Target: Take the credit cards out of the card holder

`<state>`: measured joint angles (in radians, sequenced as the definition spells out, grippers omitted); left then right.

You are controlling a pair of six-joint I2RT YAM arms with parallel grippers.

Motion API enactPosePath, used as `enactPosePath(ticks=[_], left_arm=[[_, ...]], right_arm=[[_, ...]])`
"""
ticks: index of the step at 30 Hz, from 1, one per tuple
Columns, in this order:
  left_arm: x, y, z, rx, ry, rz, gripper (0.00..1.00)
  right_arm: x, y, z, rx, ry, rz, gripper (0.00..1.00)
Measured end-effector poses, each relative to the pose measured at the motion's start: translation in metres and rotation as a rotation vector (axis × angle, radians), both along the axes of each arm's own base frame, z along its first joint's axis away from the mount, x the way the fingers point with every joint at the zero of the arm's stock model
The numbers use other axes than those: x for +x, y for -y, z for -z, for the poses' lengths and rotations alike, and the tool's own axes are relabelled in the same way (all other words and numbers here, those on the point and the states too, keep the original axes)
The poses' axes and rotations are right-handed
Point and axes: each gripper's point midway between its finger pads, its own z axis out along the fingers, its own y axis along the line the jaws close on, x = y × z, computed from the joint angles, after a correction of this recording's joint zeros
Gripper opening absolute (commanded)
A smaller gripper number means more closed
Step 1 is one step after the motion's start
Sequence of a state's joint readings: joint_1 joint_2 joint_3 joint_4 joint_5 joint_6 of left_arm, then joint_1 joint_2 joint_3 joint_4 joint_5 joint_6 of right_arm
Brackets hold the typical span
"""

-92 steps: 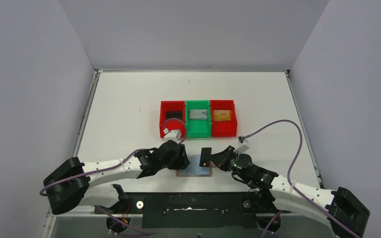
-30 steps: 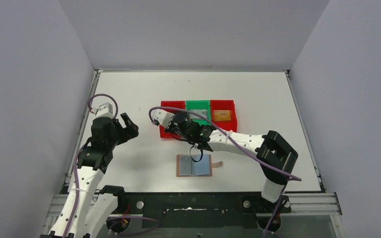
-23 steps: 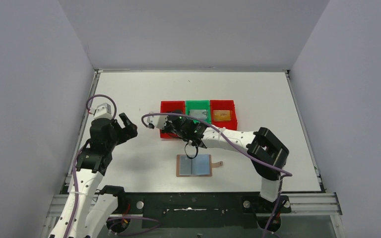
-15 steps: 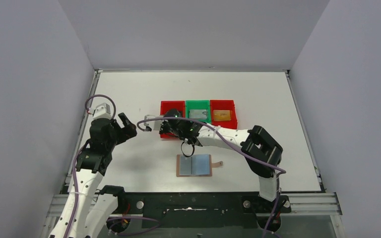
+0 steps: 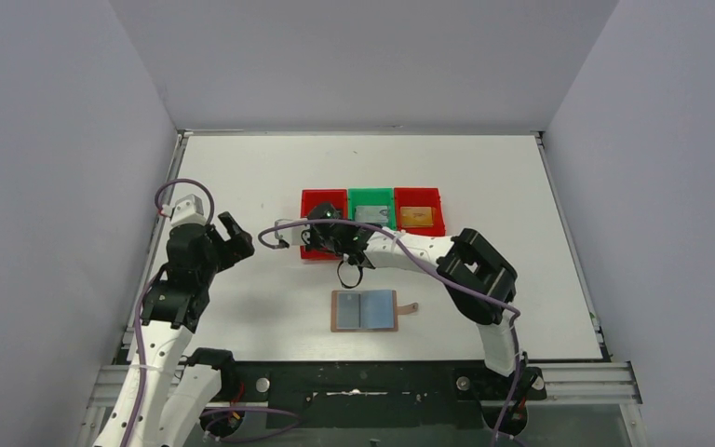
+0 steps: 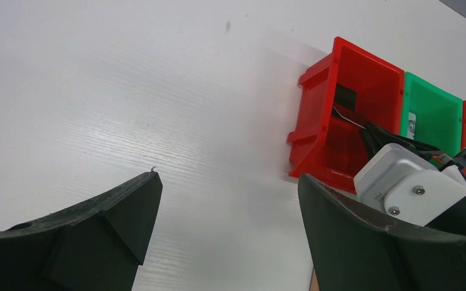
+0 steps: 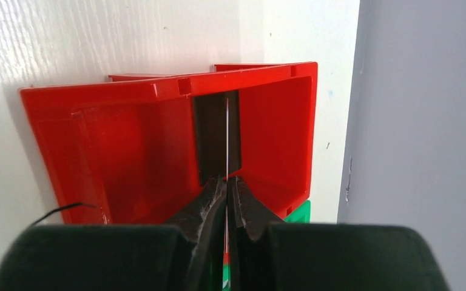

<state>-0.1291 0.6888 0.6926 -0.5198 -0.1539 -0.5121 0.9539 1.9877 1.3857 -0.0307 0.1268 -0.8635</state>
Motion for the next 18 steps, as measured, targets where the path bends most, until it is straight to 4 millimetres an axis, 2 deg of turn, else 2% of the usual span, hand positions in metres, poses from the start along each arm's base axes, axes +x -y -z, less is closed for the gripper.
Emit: enactPosePath(ticks=[18], left_arm=[[0.000, -0.001, 0.000, 0.003, 0.000, -0.007, 0.84]], right_arm=[[0.040, -0.001, 0.024, -0.006, 0.028, 0.033, 0.04]])
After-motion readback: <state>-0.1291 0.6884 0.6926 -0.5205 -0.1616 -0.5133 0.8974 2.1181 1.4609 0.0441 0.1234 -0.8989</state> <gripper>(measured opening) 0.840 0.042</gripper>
